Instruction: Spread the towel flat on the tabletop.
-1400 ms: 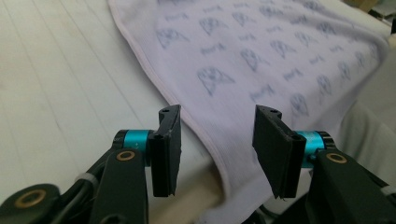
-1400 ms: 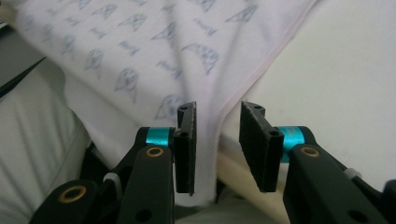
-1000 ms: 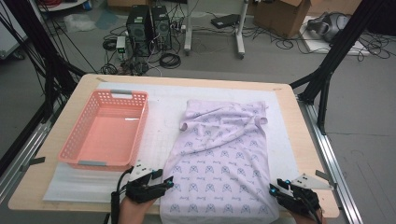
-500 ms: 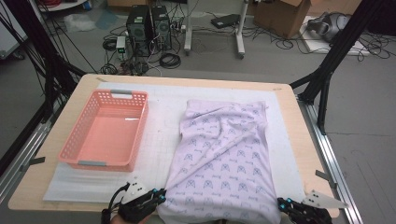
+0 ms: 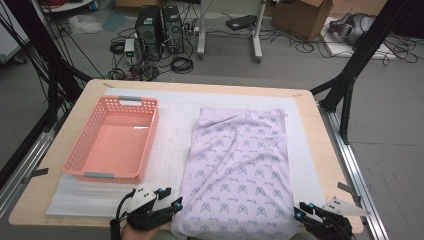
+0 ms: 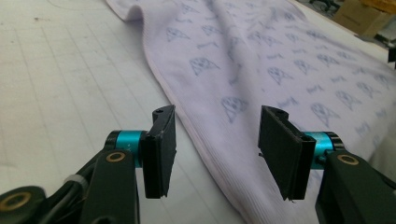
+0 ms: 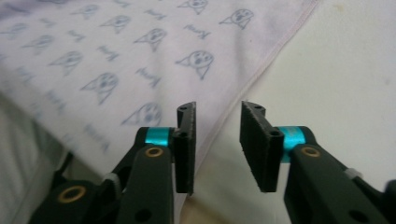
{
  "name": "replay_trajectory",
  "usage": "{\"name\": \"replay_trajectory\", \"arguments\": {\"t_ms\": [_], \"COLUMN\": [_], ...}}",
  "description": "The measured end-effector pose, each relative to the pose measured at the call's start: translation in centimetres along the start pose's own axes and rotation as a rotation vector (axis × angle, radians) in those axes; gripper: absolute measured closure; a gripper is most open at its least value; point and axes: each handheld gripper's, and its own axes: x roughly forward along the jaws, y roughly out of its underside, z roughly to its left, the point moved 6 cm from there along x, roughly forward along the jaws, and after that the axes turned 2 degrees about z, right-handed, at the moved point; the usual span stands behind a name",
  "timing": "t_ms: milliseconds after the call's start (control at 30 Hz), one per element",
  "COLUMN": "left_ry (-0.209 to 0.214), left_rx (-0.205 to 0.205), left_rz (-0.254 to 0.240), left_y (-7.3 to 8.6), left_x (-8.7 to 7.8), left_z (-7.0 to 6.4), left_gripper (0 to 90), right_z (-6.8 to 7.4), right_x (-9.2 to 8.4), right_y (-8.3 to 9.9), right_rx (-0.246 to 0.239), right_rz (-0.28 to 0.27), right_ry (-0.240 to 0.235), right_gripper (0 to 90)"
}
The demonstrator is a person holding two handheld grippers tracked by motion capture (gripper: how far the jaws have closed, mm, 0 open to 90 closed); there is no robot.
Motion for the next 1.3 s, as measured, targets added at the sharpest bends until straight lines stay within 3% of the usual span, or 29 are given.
{"name": "replay_trajectory", "arguments": {"t_ms": [100,167,200,300,333,400,500,567,633,700,733,800,833,900,967,1300], "left_ry": [0.003,0.005,0.007,0.006,0.009,0.013,0.015,0.015,0.033,0.067,0.062,0.019,-0.008,-0.074,-0.060,-0.025], "left_rx": [-0.017,-0.018,-0.018,-0.020,-0.022,-0.025,-0.027,-0.026,-0.025,0.006,0.032,0.069,0.089,0.154,0.126,0.126], "left_rz": [-0.011,-0.007,-0.004,0.004,0.005,0.006,0.023,0.044,0.066,0.104,0.122,0.108,0.112,0.104,0.111,0.129], "left_y": [-0.3,-0.3,-0.3,-0.2,-0.2,-0.1,0.0,0.0,0.0,0.3,0.5,0.5,0.6,0.8,0.7,2.1], "left_x": [0.4,0.6,0.6,0.6,0.6,0.6,1.1,1.7,2.5,3.4,3.8,4.0,4.0,3.8,3.6,-0.2], "left_z": [0.2,0.2,0.2,0.3,0.3,0.4,0.4,0.3,-0.1,-1.0,-1.3,-1.6,-1.5,-1.3,-1.0,-1.4], "left_gripper": [47.0,47.0,47.0,46.9,46.8,46.3,45.9,45.8,46.1,49.1,50.9,53.2,56.7,73.7,84.8,88.6], "right_z": [0.3,0.4,0.3,0.2,0.0,-0.4,-0.9,-0.9,-0.7,-0.5,-0.4,-0.6,-0.7,-0.8,-0.8,-0.7], "right_x": [1.6,1.7,1.4,0.0,-0.5,-1.6,-2.4,-2.4,-2.0,-1.5,-1.2,-0.8,-0.8,-0.7,-0.6,0.7], "right_y": [-0.5,-0.4,-0.2,0.5,0.8,1.4,1.9,1.6,1.1,0.7,0.6,0.4,0.2,0.0,-0.1,0.2], "right_rx": [-0.012,-0.045,-0.053,-0.088,-0.109,-0.102,-0.065,-0.041,-0.028,-0.041,-0.046,-0.042,-0.036,-0.031,-0.023,-0.027], "right_rz": [0.021,0.022,0.027,0.075,0.087,0.099,0.098,0.065,0.035,0.032,0.032,0.026,0.016,-0.001,-0.005,0.027], "right_ry": [-0.009,0.014,-0.002,0.011,0.022,0.028,-0.015,-0.029,-0.030,-0.012,0.003,0.027,0.031,0.042,0.043,0.044], "right_gripper": [57.0,70.5,87.5,88.4,88.4,88.4,86.3,71.2,66.8,64.1,63.5,62.5,62.2,61.5,61.5,64.3]}}
